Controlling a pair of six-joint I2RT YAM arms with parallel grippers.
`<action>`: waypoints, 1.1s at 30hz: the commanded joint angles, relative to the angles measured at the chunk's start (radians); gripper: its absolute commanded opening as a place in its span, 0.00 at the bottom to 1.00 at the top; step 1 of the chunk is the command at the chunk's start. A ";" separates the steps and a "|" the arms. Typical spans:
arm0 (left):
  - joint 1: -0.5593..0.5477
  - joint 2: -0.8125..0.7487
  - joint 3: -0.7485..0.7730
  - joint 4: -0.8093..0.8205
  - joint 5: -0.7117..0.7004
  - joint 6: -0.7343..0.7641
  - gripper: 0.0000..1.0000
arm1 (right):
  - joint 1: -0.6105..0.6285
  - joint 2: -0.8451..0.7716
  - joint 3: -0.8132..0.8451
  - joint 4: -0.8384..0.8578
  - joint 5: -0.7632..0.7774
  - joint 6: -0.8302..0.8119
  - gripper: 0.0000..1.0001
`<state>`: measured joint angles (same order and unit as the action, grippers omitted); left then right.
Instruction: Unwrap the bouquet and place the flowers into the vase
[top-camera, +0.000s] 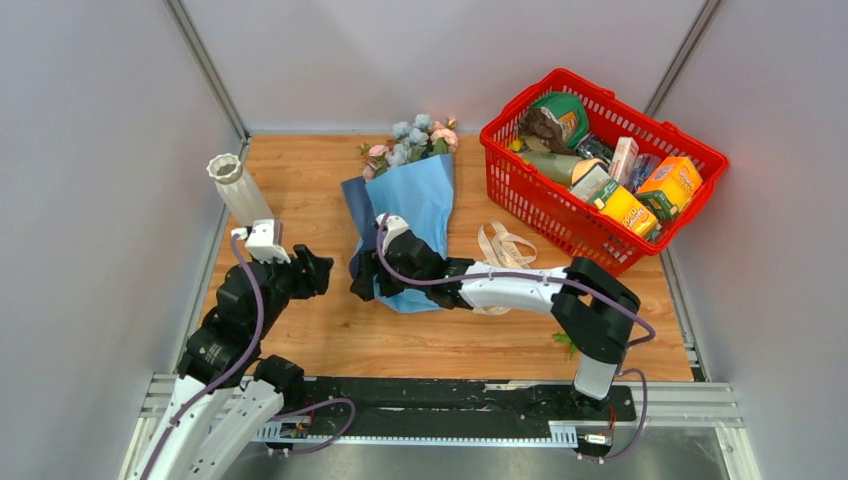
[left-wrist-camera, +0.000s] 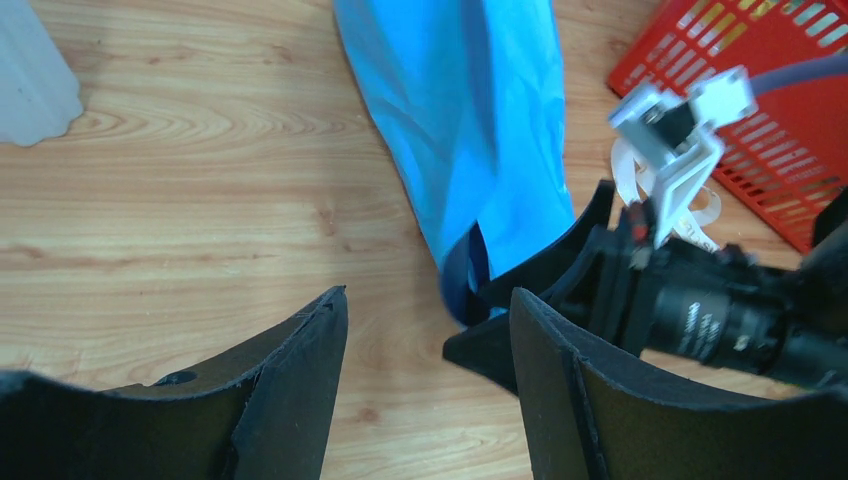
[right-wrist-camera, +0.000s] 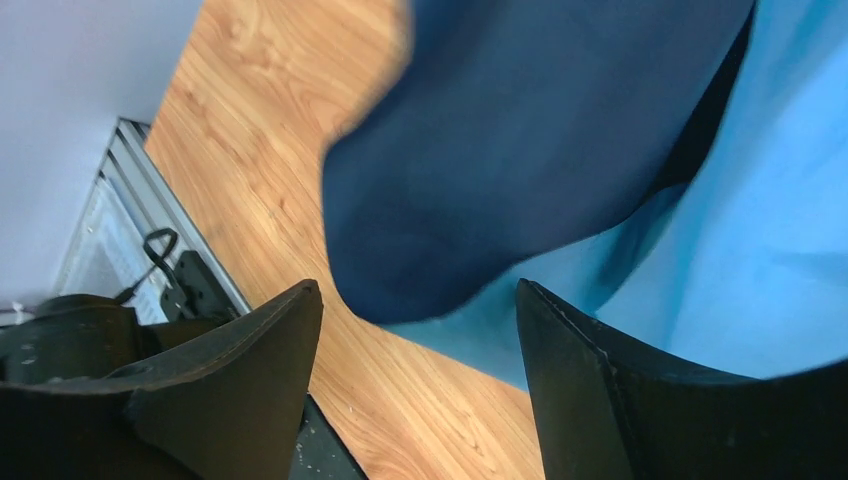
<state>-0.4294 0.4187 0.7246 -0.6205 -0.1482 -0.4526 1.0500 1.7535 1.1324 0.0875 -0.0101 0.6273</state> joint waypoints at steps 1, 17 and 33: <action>0.004 -0.005 0.015 -0.004 -0.056 -0.012 0.68 | 0.034 0.073 0.064 0.024 -0.040 -0.044 0.75; 0.006 0.242 0.045 -0.005 0.004 -0.142 0.67 | 0.064 -0.080 -0.046 -0.002 0.105 -0.070 0.77; 0.253 0.554 -0.208 0.292 0.285 -0.480 0.58 | 0.047 0.061 0.089 -0.077 0.470 -0.118 0.72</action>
<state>-0.1879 0.9085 0.5312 -0.4152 0.0834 -0.8410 1.0981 1.7493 1.1423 0.0109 0.3550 0.5278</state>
